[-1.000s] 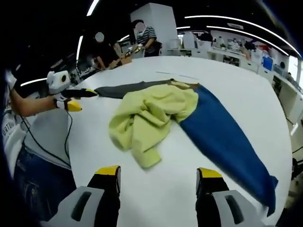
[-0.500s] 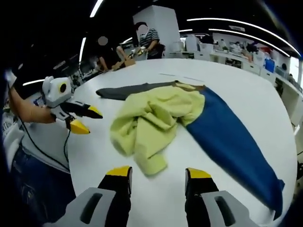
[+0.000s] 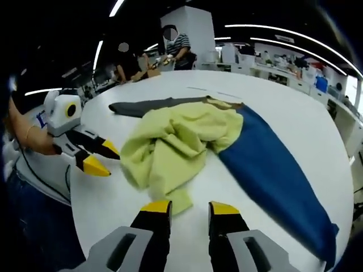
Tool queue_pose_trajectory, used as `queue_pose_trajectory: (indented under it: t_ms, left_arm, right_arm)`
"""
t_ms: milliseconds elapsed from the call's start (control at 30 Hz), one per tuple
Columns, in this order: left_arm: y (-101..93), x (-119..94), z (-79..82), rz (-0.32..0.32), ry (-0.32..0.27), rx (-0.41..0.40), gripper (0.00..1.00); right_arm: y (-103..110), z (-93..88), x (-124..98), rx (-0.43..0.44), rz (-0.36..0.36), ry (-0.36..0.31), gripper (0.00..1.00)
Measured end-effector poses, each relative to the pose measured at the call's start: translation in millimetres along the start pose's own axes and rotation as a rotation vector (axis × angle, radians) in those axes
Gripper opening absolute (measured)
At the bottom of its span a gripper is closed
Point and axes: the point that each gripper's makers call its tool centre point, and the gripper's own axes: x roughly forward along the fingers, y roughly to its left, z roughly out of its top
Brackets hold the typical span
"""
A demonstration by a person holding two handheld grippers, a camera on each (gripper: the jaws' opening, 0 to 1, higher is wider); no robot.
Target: Fold the garment on the visible template until the final outline fits inside the template.
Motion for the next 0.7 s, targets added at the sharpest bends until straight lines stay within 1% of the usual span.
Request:
queue_pose_trajectory:
  t_ms: [133, 267, 300, 400, 433, 533, 633, 700]
  left_arm:
    - [-1.5, 9.2, 3.7, 0.014, -0.003, -0.019, 0.24]
    - [-0.2, 17.0, 4.8, 0.044, 0.0, -0.035, 0.23]
    - [1.6, 19.1, 5.3, 0.061, -0.001, -0.053, 0.22]
    - [3.8, 24.2, 5.2, 0.081, -0.002, -0.084, 0.2]
    - [2.4, 24.9, 7.8, 0.086, -0.011, -0.081, 0.2]
    - [1.7, 26.7, 8.4, 0.103, 0.001, -0.067, 0.19]
    - [4.7, 27.5, 8.8, 0.122, 0.009, -0.073, 0.17]
    - [8.2, 28.2, 8.8, 0.148, 0.019, -0.081, 0.14]
  right_arm:
    - [-0.5, -2.2, 4.1, -0.009, 0.001, 0.012, 0.18]
    - [1.9, -3.8, 6.8, -0.023, 0.008, 0.018, 0.18]
    - [4.1, -4.2, 7.5, -0.032, 0.015, 0.02, 0.18]
    - [6.8, -5.9, 9.4, -0.044, 0.02, 0.029, 0.17]
    - [7.9, -6.4, 10.1, -0.051, 0.019, 0.03, 0.17]
    - [11.4, -6.7, 12.3, -0.072, 0.021, 0.032, 0.15]
    - [14.9, -7.0, 14.5, -0.088, 0.023, 0.034, 0.14]
    - [17.0, -6.4, 15.6, -0.095, 0.026, 0.037, 0.12]
